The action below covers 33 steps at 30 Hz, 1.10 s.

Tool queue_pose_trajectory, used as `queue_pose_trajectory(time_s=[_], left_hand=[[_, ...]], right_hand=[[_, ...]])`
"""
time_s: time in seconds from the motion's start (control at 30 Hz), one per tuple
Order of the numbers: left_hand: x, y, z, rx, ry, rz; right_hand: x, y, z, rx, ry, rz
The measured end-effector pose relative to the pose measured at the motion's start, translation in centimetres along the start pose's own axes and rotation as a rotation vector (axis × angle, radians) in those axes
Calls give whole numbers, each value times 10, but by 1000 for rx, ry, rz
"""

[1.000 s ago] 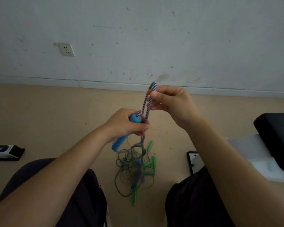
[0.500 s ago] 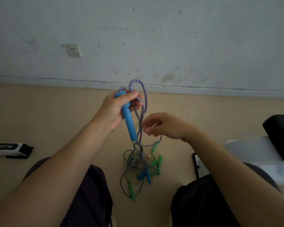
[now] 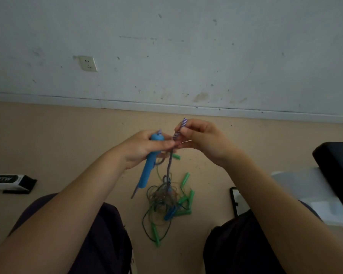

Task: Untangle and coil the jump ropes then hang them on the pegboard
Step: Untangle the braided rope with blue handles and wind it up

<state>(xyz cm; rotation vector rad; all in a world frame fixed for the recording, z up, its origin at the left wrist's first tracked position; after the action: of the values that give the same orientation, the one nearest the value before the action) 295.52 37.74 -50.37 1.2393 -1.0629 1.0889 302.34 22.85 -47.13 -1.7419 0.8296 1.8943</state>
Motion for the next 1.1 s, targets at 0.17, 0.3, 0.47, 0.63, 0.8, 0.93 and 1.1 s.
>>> queue_pose_trajectory(time_s=[0.17, 0.3, 0.47, 0.63, 0.8, 0.93, 1.1], left_hand=[[0, -2, 0, 51, -134, 55], [12, -2, -12, 175, -54, 180], [20, 5, -1, 111, -98, 201], [21, 8, 12, 34, -135, 183], [19, 7, 15, -66, -154, 156], [21, 5, -7, 9, -136, 155], [21, 6, -24, 177, -141, 195]], right_hand=[[-7, 5, -17, 69, -142, -17], [-9, 8, -31, 170, -69, 3], [-22, 14, -38, 299, 320, -149], [-12, 17, -1, -42, 516, 12], [-15, 16, 6, -45, 814, 17], [-39, 23, -25, 190, 392, -143], [-37, 28, -57, 212, 303, -116]])
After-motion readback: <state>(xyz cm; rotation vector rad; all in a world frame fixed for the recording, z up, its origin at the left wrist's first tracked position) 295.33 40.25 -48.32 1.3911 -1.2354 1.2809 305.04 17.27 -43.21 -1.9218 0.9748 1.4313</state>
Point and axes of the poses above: each hand's wrist, its own y-axis away from the middle knuckle, its own z-axis out of the palm, x = y × z, the point moved 5 cm from there along -y, towards the middle knuckle, and after that the axes turned 6 degrees about z, right-handed, at the moved point
